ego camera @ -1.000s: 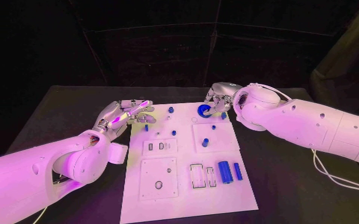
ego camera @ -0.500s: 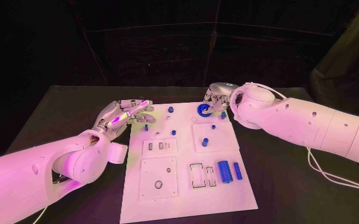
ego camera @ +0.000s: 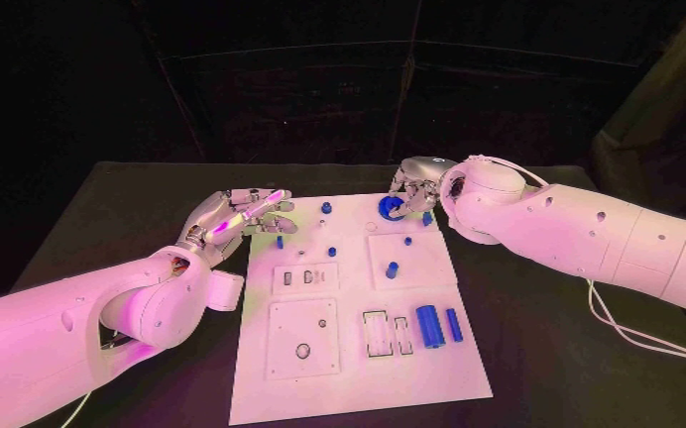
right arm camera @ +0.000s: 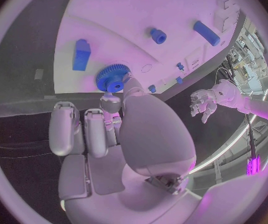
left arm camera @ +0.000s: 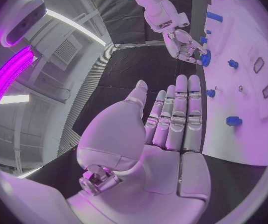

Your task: Assemble the parts on the task board

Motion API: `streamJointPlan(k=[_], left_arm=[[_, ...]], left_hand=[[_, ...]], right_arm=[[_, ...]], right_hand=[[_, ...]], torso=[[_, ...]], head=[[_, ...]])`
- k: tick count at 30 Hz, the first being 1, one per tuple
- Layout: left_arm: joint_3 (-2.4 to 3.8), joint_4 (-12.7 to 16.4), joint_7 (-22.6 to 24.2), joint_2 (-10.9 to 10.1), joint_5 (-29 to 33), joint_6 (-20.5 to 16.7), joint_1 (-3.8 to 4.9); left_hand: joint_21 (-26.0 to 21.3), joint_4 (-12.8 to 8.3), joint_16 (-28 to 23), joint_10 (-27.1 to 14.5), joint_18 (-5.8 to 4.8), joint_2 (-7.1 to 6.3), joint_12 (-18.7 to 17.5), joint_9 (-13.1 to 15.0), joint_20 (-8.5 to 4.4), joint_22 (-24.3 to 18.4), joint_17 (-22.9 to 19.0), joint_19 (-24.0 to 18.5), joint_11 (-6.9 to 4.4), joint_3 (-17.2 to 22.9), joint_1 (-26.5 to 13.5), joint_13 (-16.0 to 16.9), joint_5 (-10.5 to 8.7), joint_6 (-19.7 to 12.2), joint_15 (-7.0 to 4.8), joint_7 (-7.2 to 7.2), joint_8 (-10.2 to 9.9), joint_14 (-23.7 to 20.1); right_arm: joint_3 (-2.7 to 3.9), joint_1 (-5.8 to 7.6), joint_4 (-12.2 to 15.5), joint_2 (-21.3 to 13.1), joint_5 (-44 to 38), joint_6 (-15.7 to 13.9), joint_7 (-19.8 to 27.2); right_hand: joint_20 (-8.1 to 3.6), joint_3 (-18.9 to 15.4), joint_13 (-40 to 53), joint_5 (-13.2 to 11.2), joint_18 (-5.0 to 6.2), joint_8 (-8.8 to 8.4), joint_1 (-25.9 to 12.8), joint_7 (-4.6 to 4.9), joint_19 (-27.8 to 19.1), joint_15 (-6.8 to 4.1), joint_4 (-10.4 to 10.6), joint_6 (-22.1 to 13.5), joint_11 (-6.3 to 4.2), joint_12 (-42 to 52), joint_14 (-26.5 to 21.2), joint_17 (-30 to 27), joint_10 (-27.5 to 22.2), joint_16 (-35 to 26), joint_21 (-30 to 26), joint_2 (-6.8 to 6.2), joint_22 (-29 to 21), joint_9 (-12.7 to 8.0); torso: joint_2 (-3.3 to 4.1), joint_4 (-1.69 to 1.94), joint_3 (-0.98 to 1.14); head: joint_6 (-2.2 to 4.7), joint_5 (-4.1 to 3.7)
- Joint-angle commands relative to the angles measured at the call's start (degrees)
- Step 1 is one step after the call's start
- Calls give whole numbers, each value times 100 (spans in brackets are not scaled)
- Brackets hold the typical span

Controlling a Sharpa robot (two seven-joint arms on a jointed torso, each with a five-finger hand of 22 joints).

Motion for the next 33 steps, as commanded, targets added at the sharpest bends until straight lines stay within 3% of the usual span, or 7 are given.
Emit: streamJointPlan(k=[1,9,12,15,18,21,33], left_arm=[[4,6,-14,-2,-24,79,8],[3,2,-17,-3,-24,78,8],[3,1,-18,-2,-24,78,8],[3,-1,-18,-1,-24,78,8],[3,0,-17,-1,-24,78,7],[3,3,-17,-5,-24,78,7],[3,19,-19,-24,-24,70,7]], left_hand=[[-33,-29,-21,28,71,24,-22,-9,16,-10,11,43,14,-3,31,-9,-7,39,20,0,-37,25],[-33,-29,-21,28,71,24,-22,-9,16,-10,11,43,14,-3,31,-9,-7,39,20,0,-37,25],[-33,-29,-21,28,71,24,-22,-9,16,-10,11,43,14,-3,31,-9,-7,39,20,0,-37,25],[-33,-29,-21,28,71,24,-22,-9,16,-10,11,43,14,-3,31,-9,-7,39,20,0,-37,25],[-33,-29,-21,28,71,24,-22,-9,16,-10,11,43,14,-3,31,-9,-7,39,20,0,-37,25],[-33,-29,-21,28,71,24,-22,-9,16,-10,11,43,14,-3,31,-9,-7,39,20,0,-37,25],[-33,-29,-21,28,71,24,-22,-9,16,-10,11,43,14,-3,31,-9,-7,39,20,0,-37,25]], right_arm=[[-5,0,13,-2,-63,139,-21],[-6,0,9,-9,-81,145,-9],[-6,0,8,-5,-123,131,-5],[-6,-1,9,3,-180,76,6],[-6,-1,17,10,-277,-66,30],[-7,-2,50,10,-366,-313,105],[-7,-4,411,-43,-485,-1104,368]], right_hand=[[10,45,9,18,-58,15,-47,12,37,45,23,22,18,1,372,86,16,24,38,-75,7,-3],[23,148,27,148,-60,0,-31,21,40,56,44,-7,26,-14,355,121,-6,42,41,-157,21,-9],[19,285,47,209,-60,25,153,11,41,47,-53,38,11,-11,350,140,-10,50,42,-66,27,0],[-1,574,76,-155,-62,56,488,9,45,26,-240,117,-7,-11,348,177,-13,63,45,110,39,6],[-14,921,215,-469,-79,105,724,-4,98,16,-412,273,-24,115,358,257,79,94,77,260,120,13],[-26,1102,409,-487,-96,180,750,-54,159,-7,-471,471,-59,315,367,313,212,115,113,321,208,34],[-98,1473,719,-488,-136,197,327,-161,288,-80,-500,795,-142,594,373,371,421,127,190,230,399,15]], torso=[[2,4,0],[0,4,-1],[1,0,2],[0,0,2],[0,1,-1],[-2,-2,-2],[-4,0,-3]], head=[[-5,-12],[-9,-19],[-12,-17],[-15,-19],[-15,-23],[-17,-22],[-5,-21]])
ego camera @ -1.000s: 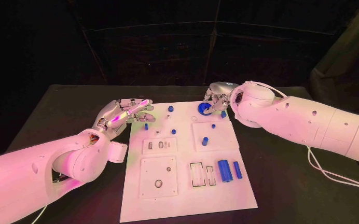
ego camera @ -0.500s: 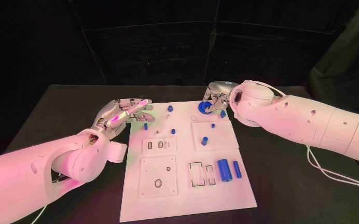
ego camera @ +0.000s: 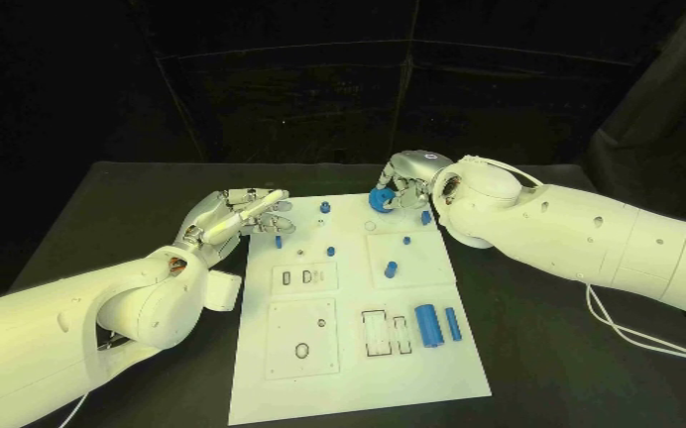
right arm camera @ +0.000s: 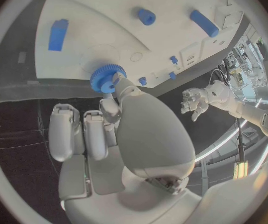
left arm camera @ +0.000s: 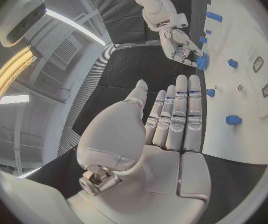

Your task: Assemble the parts on the task board

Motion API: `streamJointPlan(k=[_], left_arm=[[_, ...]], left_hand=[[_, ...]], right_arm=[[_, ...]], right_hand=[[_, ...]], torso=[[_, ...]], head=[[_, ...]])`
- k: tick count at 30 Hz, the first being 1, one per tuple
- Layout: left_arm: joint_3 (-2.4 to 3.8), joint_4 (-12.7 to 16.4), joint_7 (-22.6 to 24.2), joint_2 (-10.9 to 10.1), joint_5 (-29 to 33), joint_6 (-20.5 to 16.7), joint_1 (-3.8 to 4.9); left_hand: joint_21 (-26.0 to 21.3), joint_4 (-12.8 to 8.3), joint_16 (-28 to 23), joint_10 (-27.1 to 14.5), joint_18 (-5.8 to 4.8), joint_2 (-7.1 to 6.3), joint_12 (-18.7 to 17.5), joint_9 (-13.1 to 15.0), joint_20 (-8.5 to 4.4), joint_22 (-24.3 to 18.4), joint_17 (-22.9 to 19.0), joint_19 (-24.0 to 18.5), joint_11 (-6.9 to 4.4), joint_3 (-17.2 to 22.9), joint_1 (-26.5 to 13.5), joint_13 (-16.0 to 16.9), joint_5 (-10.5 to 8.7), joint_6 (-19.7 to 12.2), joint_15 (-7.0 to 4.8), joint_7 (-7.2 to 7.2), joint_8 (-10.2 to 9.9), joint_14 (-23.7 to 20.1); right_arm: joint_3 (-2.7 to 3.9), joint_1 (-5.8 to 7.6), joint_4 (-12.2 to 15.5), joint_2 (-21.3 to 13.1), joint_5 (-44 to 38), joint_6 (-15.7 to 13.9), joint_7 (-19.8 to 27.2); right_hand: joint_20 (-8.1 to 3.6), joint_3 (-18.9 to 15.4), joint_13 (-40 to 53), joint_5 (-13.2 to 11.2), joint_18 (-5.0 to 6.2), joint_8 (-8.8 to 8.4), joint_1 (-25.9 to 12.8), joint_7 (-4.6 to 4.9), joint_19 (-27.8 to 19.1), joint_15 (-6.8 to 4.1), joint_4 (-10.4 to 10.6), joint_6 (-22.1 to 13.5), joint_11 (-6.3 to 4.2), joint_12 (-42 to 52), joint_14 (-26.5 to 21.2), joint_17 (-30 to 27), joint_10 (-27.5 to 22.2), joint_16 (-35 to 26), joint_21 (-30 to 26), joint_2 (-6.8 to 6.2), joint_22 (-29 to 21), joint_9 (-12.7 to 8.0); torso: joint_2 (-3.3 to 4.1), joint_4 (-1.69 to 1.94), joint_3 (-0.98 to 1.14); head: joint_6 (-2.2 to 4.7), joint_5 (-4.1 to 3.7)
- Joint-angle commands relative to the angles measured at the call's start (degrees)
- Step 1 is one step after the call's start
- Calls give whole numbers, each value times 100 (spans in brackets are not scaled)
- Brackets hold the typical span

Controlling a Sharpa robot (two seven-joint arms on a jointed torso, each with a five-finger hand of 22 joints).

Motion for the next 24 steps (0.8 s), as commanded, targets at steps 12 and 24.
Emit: streamJointPlan(k=[12,24], left_arm=[[4,45,-12,-16,-24,63,9],[4,50,-5,-1,-24,59,10]], left_hand=[[-38,-31,-32,29,71,27,-30,-9,16,-10,11,43,15,3,31,-9,-7,39,21,2,-44,25],[-38,-31,-32,29,71,27,-30,-9,16,-10,11,43,15,3,31,-9,-7,39,21,2,-44,25]], right_arm=[[5,14,711,201,-208,-821,25],[-213,-1,271,873,-117,-497,50]], right_hand=[[-9,227,-27,50,-58,45,-436,-135,97,-13,152,465,-79,-73,348,346,135,13,63,-145,386,189],[-3,283,-45,148,-60,-8,-514,-120,100,-5,142,430,-68,-116,343,330,115,0,65,-185,394,179]], torso=[[5,15,-8],[8,8,-1]], head=[[8,48],[-36,94]])
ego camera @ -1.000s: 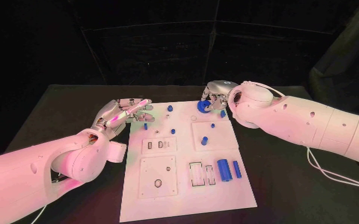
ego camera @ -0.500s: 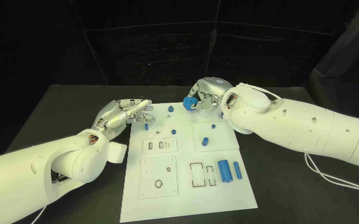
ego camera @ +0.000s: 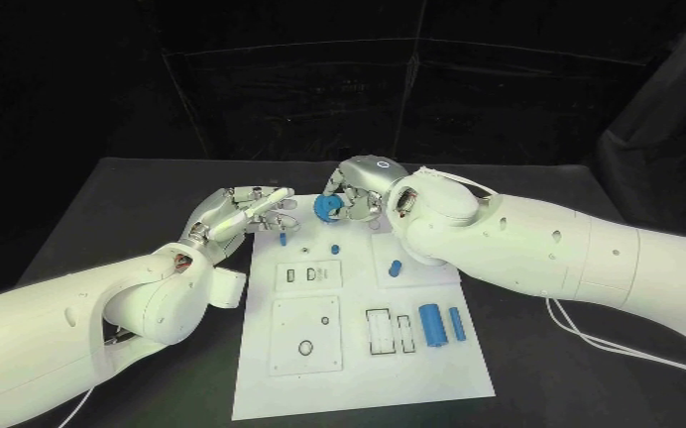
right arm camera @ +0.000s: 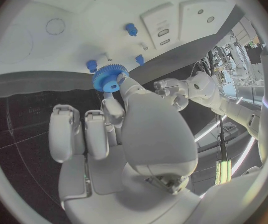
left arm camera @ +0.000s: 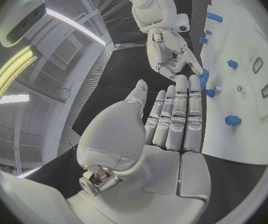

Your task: Assemble the parts on the task board

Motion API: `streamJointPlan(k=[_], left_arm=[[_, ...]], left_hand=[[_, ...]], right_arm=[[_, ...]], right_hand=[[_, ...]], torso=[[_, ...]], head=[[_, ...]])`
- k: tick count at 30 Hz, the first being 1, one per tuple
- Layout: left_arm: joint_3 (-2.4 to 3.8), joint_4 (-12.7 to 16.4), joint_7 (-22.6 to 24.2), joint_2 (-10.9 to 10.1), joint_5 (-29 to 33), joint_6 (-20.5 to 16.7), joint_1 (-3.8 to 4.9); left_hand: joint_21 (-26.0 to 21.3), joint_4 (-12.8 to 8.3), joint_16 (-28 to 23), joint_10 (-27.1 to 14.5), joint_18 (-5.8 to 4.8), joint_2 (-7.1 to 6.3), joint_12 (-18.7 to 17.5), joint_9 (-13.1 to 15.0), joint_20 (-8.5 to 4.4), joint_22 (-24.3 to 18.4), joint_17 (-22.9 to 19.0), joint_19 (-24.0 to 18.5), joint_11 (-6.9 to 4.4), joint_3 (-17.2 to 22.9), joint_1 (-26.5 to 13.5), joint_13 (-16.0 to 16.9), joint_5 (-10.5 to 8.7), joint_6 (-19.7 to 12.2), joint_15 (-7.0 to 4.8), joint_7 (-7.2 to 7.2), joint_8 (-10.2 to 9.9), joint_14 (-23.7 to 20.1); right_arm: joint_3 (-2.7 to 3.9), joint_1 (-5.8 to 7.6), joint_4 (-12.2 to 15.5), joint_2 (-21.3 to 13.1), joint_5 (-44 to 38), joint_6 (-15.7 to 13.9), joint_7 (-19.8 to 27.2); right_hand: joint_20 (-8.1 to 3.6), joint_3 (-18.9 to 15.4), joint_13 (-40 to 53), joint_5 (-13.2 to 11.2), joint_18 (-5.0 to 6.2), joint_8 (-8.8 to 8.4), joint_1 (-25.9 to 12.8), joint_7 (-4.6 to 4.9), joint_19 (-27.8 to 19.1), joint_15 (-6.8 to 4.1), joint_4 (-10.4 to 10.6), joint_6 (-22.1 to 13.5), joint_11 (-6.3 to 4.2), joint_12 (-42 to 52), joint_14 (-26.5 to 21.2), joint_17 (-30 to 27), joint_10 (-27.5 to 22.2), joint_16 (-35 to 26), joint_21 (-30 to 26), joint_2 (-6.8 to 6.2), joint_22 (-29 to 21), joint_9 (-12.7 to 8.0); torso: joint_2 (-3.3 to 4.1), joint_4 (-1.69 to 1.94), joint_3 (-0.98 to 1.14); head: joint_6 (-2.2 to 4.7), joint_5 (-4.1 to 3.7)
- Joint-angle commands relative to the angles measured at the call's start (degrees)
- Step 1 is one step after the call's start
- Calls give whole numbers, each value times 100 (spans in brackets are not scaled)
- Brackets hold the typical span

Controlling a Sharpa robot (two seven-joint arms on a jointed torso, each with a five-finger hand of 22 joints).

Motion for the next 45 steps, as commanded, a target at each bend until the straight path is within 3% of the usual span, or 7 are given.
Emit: streamJointPlan(k=[1,10,18,29,35,45], left_arm=[[4,14,0,6,-24,59,9],[4,6,2,16,-24,56,9],[5,5,1,20,-24,59,10],[5,4,-4,17,-24,63,11],[5,5,-8,10,-24,65,12],[5,2,-11,8,-24,66,13]], left_hand=[[-38,-31,-32,29,71,27,-30,-9,16,-6,6,43,15,2,31,-9,-7,39,21,2,-20,25],[-38,-31,-32,29,71,27,-30,-9,16,-6,6,43,15,2,31,-9,-7,39,21,2,-20,25],[-38,-31,-32,29,71,27,-30,-9,16,-6,6,43,15,2,31,-9,-7,39,21,2,-20,25],[-38,-31,-32,29,71,27,-30,-9,16,-6,6,43,15,2,31,-9,-7,39,21,2,-20,25],[-38,-31,-32,29,71,27,-30,-9,16,-6,6,43,15,2,31,-9,-7,39,21,2,-20,25],[-38,-31,-32,29,71,27,-30,-9,16,-6,6,43,15,2,31,-9,-7,39,21,2,-20,25]], right_arm=[[-19,3,-122,103,10,118,15],[-52,-19,-371,348,9,315,29],[-56,-23,-506,454,-59,439,-32],[-59,-29,-605,526,-174,580,-97],[-60,-30,-635,532,-231,642,-128],[-61,-31,-620,507,-249,760,-136]], right_hand=[[18,43,-11,35,-62,-13,-66,-69,43,38,-10,335,31,-33,366,330,-25,1,21,-5,399,195],[23,55,-20,69,-62,-38,-100,-57,41,45,-22,315,41,-54,363,321,-39,-6,20,-31,398,193],[49,39,-200,69,-60,-149,-222,-2,31,80,-36,171,86,-282,361,323,-179,-14,13,-149,389,176],[106,-62,-321,124,-55,-291,-392,65,10,138,-55,-91,151,-450,361,337,-296,-21,-1,-312,367,171],[143,-154,-390,99,-48,-301,-476,107,-13,177,-52,-319,195,-543,358,335,-375,-31,-17,-393,340,172],[175,-386,-390,125,-46,-274,-660,122,-18,202,78,-401,218,-544,361,358,-394,-31,-23,-453,337,191]], torso=[[1,-2,5],[-5,-7,5],[-4,-9,6],[-5,-7,6],[-7,-11,6],[-5,-12,9]], head=[[-13,10],[-41,31],[-48,27],[-62,44],[-70,36],[-76,29]])
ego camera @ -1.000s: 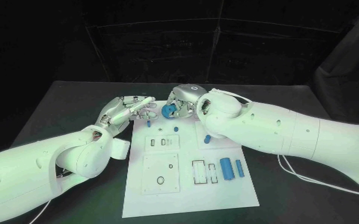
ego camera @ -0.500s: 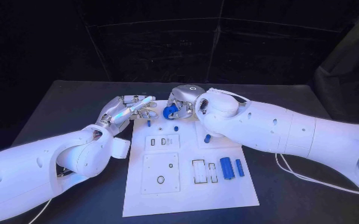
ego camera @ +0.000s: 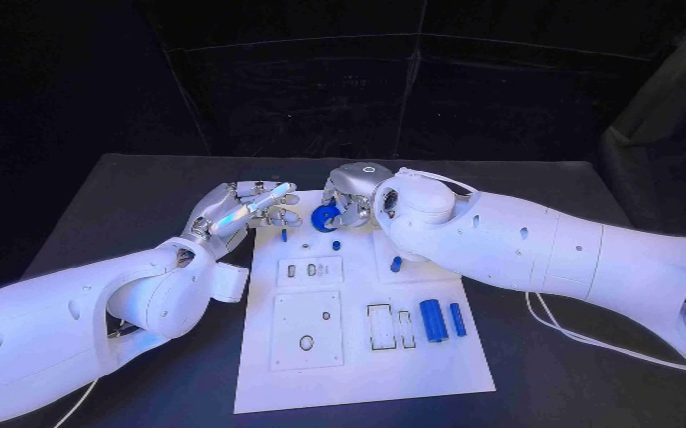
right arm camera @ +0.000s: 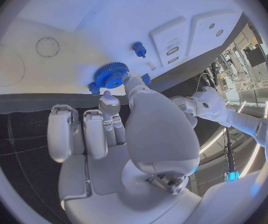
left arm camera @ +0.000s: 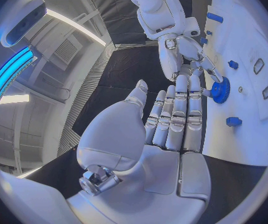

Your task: Assemble the parts on the task board

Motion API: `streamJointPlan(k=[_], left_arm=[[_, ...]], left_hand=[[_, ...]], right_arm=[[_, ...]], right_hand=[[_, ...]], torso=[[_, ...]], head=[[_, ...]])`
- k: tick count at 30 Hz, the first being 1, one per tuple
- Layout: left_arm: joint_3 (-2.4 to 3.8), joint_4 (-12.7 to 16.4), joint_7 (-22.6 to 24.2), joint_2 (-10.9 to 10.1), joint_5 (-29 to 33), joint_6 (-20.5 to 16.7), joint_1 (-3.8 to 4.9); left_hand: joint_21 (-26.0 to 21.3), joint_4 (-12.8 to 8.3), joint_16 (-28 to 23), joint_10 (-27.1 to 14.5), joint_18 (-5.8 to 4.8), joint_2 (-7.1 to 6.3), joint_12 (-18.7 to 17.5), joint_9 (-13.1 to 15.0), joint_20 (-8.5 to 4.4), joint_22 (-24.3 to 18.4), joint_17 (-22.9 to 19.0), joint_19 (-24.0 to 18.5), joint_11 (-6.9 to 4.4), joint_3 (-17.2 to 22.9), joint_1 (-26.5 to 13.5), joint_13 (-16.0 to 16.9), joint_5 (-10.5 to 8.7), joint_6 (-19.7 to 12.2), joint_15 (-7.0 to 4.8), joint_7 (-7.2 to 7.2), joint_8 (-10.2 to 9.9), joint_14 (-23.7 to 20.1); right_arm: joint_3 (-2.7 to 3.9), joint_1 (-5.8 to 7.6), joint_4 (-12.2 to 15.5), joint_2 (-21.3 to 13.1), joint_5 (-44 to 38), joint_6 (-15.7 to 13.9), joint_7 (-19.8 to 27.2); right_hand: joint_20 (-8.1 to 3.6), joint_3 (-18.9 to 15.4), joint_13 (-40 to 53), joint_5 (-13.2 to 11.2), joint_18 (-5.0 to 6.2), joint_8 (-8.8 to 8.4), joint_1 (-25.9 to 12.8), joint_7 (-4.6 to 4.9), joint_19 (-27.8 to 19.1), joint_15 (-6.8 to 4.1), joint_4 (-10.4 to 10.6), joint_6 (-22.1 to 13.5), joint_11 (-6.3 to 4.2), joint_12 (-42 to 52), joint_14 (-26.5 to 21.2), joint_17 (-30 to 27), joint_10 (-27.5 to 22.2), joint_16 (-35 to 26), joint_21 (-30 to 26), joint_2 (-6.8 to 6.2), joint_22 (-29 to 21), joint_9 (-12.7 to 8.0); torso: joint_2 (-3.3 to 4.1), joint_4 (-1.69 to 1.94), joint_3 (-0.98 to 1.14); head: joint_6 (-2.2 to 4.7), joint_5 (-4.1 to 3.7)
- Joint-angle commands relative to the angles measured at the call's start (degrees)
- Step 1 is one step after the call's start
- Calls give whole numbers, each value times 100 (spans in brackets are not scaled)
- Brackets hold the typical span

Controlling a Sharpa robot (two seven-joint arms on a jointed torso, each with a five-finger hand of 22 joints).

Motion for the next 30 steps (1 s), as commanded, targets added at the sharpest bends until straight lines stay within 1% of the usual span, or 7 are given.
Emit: streamJointPlan(k=[1,8,10,13,21,26,30], left_arm=[[4,8,-10,1,-23,64,9],[4,9,-13,-1,-23,62,9],[4,11,-13,-3,-23,60,10],[4,12,-13,-6,-23,61,10],[4,6,-8,-20,-23,65,10],[4,13,-5,-40,-23,57,10],[4,14,-1,-47,-23,51,10]], left_hand=[[-38,-31,-33,29,71,27,-30,-9,16,-8,8,43,15,2,31,-10,-7,39,21,2,-20,25],[-38,-31,-33,29,71,27,-30,-9,16,-8,8,43,15,2,31,-10,-7,39,21,2,-20,25],[-38,-31,-33,29,71,27,-30,-9,16,-8,8,43,15,2,31,-10,-7,39,21,2,-20,25],[-38,-31,-33,29,71,27,-30,-9,16,-8,8,43,15,2,31,-10,-7,39,21,2,-20,25],[-38,-31,-33,29,71,27,-30,-9,16,-8,8,43,15,2,31,-10,-7,39,21,2,-20,25],[-46,-50,-53,36,72,34,-50,-8,17,-15,20,46,16,5,36,-9,-7,44,22,3,-32,30],[-47,-53,-56,37,72,35,-52,-8,17,-16,21,46,16,5,37,-9,-7,45,22,3,-33,30]], right_arm=[[2,12,23,-10,-72,127,-32],[1,12,26,-32,-22,168,-51],[1,12,18,-41,26,188,-72],[1,12,40,-79,53,-69,-62],[-2,3,403,-655,886,-1434,948],[0,6,668,-1345,2073,-1323,1709],[1,11,746,-1841,2593,-1164,2137]], right_hand=[[31,-73,17,0,-48,-1,-76,-18,3,34,36,-28,6,14,360,362,-12,-30,-23,20,340,11],[43,-323,66,-6,-50,6,-336,-12,11,44,322,-17,18,75,365,385,11,-28,-21,88,352,18],[51,-533,118,175,-52,-4,-571,0,19,56,540,-41,33,135,369,403,29,-24,-18,139,363,14],[58,-738,171,421,-54,-5,-701,10,25,64,594,-62,42,195,370,413,43,-23,-15,187,372,13],[53,-846,378,661,-42,-8,-226,4,-8,53,360,-75,29,419,348,320,135,-78,-34,347,329,13],[43,-845,270,623,10,-1,137,-4,-182,40,135,-66,16,282,291,114,37,-206,-145,377,94,16],[37,-872,189,578,34,-22,395,3,-267,37,-57,-143,17,178,275,51,-31,-256,-206,313,-22,4]], torso=[[3,-1,0],[1,0,-1],[1,0,-1],[-1,-6,-1],[-9,-27,14],[-14,-39,6],[-25,-74,23]], head=[[-5,-7],[7,-17],[7,-17],[17,-16],[78,-42],[129,-74],[146,-86]])
